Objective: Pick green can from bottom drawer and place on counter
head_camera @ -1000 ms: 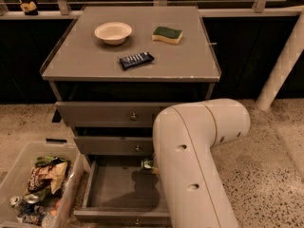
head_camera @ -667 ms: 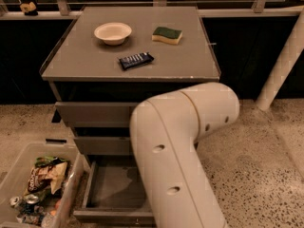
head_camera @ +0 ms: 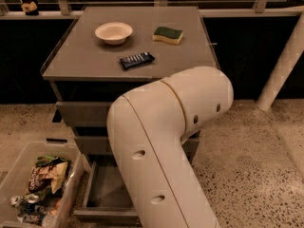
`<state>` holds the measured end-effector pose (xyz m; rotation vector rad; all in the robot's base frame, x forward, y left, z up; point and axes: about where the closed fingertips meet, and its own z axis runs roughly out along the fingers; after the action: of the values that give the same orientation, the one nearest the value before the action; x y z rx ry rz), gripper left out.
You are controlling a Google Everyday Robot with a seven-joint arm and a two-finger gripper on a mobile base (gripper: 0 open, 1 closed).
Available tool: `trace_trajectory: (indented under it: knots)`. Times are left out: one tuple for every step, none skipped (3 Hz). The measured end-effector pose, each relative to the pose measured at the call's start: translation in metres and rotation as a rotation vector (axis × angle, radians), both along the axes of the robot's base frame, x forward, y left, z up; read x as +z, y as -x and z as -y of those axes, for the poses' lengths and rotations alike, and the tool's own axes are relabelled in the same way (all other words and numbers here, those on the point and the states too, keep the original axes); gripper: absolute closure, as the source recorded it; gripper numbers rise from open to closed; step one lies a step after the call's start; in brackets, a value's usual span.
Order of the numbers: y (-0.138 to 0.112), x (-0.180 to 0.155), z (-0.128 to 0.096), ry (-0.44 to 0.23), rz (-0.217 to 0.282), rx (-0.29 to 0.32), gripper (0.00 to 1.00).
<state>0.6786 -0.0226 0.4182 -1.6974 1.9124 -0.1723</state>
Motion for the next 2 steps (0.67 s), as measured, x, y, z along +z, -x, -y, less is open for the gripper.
trace_trajectory:
  knots:
    - [0.011,-0.003,0.009,0.006,-0.056,-0.048,1.0]
    - [0.037,0.006,0.02,-0.016,-0.111,-0.153,1.0]
